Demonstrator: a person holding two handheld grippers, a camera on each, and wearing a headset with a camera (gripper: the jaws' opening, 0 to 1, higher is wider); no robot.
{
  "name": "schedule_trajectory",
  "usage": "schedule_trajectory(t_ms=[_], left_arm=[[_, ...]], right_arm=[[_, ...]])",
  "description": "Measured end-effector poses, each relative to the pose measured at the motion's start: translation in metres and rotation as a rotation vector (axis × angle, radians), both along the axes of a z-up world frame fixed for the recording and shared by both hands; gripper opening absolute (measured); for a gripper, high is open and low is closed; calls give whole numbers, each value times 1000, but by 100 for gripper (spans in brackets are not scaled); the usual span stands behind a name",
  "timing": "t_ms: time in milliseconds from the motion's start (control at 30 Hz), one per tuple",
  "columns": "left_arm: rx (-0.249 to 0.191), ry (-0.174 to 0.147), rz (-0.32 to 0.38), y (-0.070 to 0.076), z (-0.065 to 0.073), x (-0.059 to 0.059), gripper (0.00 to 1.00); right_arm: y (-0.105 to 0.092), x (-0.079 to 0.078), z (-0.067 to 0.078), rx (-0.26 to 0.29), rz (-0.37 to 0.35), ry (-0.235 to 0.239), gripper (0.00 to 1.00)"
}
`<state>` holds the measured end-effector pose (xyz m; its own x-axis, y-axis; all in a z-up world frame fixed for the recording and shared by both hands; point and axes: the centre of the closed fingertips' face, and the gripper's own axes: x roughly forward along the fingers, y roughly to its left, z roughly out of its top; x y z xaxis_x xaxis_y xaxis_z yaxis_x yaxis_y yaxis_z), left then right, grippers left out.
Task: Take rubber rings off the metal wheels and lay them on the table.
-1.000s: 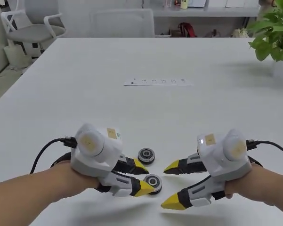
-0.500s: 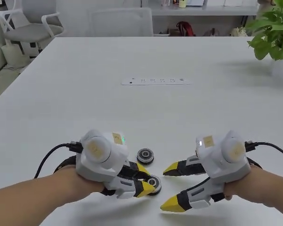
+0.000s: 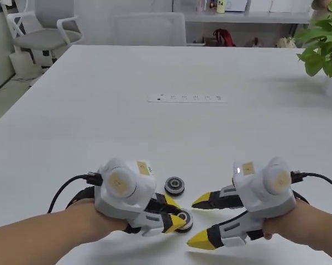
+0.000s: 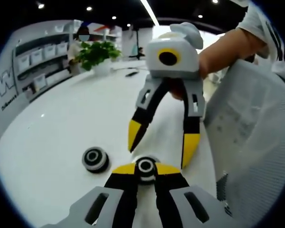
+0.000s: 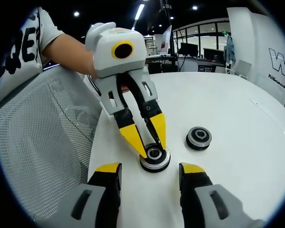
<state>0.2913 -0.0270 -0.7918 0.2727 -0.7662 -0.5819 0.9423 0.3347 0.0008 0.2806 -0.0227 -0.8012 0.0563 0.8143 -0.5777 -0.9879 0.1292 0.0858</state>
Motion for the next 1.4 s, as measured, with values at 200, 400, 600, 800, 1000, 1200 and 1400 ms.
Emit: schedule_trajectory(t_ms=[200, 400, 600, 800, 1000, 1200, 1400], left_arm=[[5, -8, 7, 1, 0, 0, 13], [-1, -9, 13, 1, -1, 0, 13], [-3, -15, 17, 1, -1, 0, 13], [-3, -19, 18, 1, -1, 0, 13], [-2, -22, 17, 1, -1, 0, 13], [-5, -23, 17, 2, -1, 0, 13], [-8, -23, 18, 1, -1, 0, 13]], right_arm=[[4, -2, -2, -3, 2, 10, 45], [8, -2, -6, -11, 4, 10, 44], [10, 2, -5, 3, -26, 25, 42], [11, 4, -5, 9, -43, 33, 39], [11, 3, -8, 3, -37, 25, 36], [11, 2, -8, 2, -38, 21, 33], [12, 4, -4, 22, -49, 16, 30]])
